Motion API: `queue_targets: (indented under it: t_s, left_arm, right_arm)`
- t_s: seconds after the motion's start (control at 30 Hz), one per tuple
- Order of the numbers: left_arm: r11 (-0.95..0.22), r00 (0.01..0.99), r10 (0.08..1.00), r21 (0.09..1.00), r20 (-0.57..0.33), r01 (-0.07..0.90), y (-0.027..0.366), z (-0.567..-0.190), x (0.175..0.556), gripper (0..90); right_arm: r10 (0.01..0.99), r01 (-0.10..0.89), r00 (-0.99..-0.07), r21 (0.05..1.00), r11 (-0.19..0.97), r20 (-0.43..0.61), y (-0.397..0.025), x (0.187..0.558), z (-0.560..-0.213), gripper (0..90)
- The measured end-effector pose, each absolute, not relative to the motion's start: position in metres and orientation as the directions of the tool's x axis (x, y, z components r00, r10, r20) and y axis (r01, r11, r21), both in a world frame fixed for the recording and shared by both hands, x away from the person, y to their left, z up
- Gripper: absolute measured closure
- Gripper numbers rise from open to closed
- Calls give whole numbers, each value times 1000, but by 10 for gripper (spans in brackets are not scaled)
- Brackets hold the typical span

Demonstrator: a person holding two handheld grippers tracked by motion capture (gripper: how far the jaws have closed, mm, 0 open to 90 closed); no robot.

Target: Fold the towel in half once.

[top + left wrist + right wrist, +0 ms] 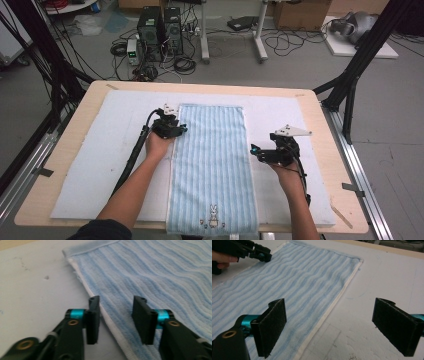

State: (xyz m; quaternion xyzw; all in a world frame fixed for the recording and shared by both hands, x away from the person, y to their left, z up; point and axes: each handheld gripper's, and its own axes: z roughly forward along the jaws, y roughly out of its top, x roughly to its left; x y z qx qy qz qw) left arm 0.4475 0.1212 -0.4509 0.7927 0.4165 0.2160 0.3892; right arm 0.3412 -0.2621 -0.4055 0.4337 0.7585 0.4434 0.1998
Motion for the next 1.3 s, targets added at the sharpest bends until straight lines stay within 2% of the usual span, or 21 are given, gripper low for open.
queue_targets:
  t_s: [0.2, 0.33, 0.47, 0.73, 0.87, 1.0, 1.07, 1.17, 1.3]
  left_arm:
    - [-374, 596, 803, 800, 26, 469, 120, -451, 446, 839]
    - [-337, 590, 807, 802, -23, 493, 124, -452, 448, 853]
    - [-323, 589, 807, 803, -43, 501, 125, -452, 449, 853]
    - [-300, 586, 807, 803, -74, 515, 128, -452, 450, 850]
    - [-291, 585, 806, 802, -88, 522, 130, -452, 451, 850]
    - [-278, 581, 808, 808, -95, 520, 130, -452, 450, 851]
    - [-270, 581, 807, 811, -102, 518, 132, -452, 450, 853]
    - [-246, 575, 809, 820, -119, 516, 133, -452, 449, 855]
    - [-251, 578, 808, 819, -117, 516, 133, -452, 449, 857]
  right_arm:
    - [835, 489, -544, 841, 233, 85, -259, 343, -407, 115]
    - [853, 487, -519, 838, 246, 50, -256, 347, -407, 114]
    - [866, 525, -497, 815, 244, 62, -252, 358, -409, 114]
    - [890, 577, -453, 778, 250, 50, -237, 399, -411, 123]
    - [902, 608, -426, 759, 230, 68, -232, 416, -418, 178]
    - [916, 636, -391, 747, 194, 95, -225, 429, -423, 352]
    - [917, 629, -393, 748, 211, 71, -220, 434, -425, 436]
    - [918, 642, -395, 722, 258, 23, -210, 441, -430, 476]
    - [921, 668, -388, 700, 255, 35, -205, 448, -441, 514]
